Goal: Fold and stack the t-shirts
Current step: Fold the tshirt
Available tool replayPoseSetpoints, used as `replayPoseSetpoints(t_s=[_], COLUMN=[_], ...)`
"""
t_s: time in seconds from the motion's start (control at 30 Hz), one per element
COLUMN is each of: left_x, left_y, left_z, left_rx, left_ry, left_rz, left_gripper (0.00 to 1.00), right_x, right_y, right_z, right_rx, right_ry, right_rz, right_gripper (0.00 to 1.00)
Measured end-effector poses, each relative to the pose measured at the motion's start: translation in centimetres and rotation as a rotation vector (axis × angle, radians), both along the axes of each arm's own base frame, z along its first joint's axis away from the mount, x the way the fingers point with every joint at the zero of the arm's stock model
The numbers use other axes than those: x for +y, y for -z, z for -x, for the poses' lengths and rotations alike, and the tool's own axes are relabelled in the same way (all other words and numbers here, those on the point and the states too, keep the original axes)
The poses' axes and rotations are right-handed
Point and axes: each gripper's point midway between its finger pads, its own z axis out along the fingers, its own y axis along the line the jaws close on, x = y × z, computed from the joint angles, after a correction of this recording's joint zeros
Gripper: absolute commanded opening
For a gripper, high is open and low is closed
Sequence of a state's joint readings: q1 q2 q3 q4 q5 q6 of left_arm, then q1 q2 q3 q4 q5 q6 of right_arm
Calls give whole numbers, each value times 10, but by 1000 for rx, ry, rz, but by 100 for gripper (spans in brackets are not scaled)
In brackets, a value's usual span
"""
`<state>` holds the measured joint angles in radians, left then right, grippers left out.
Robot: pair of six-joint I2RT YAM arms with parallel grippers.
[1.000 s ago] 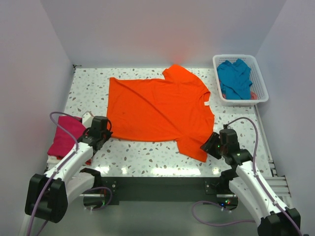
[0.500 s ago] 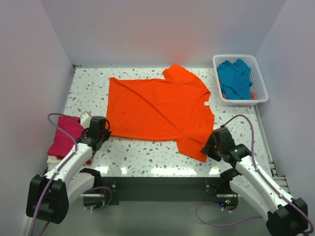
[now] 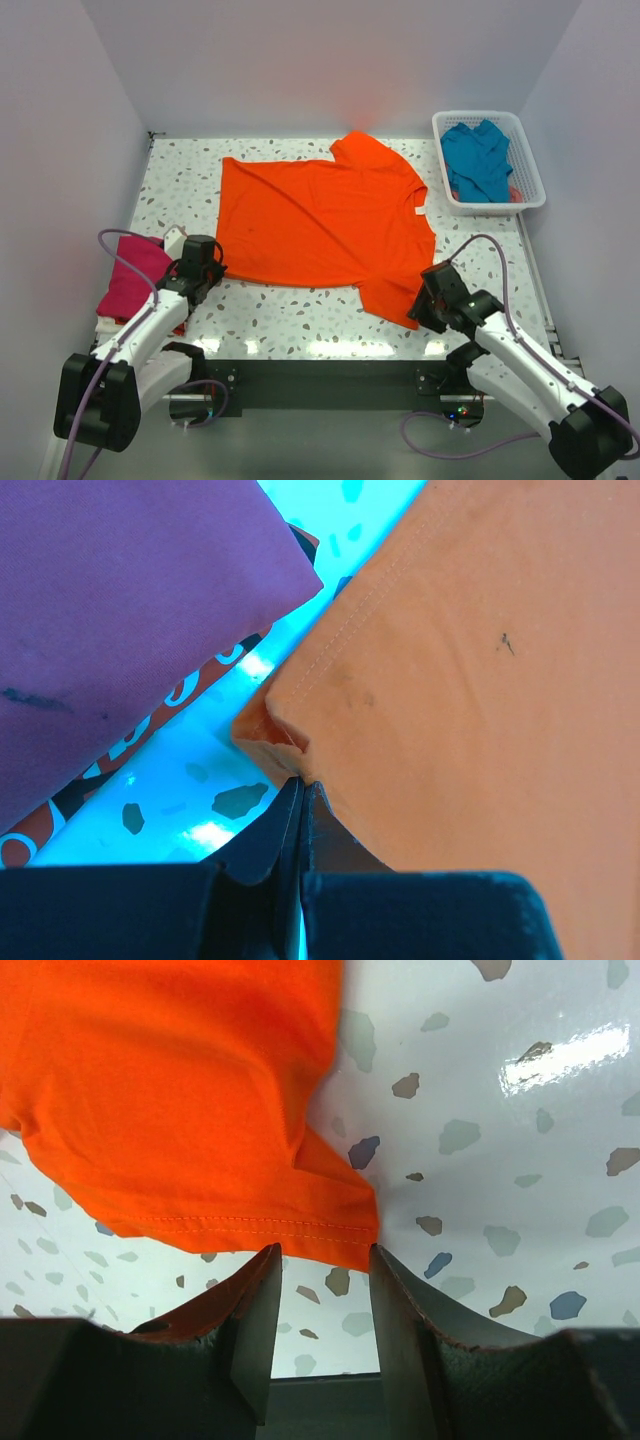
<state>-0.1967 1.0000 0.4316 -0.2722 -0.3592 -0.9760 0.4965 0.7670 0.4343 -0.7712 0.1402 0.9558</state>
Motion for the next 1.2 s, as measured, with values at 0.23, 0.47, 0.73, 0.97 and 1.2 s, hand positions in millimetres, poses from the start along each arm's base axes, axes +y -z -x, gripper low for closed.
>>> replayPoseSetpoints(t_s=[0.23,0.47,0.73,0.97,1.2], left_x=[0,-1,-1,0,0], left_y=[0,0,2,2,1], left_z=[-1,-3,-3,-3,-2], left_rx=[-4,-7,0,0,3], left_ry=[1,3,2,0,11], left_rz=[2,5,7,6,-6], left_gripper=[0,0,0,0,0], right_x=[0,-3,-1,4,11], right_y=[5,10,20,17,-12], right_z=[2,3,5,-3,-15], right_rx=[24,33,58,25,-75], right_ry=[1,5,0,-1,-10], right_rz=[14,38,50,30,-24], right_gripper=[44,44,40,0,0])
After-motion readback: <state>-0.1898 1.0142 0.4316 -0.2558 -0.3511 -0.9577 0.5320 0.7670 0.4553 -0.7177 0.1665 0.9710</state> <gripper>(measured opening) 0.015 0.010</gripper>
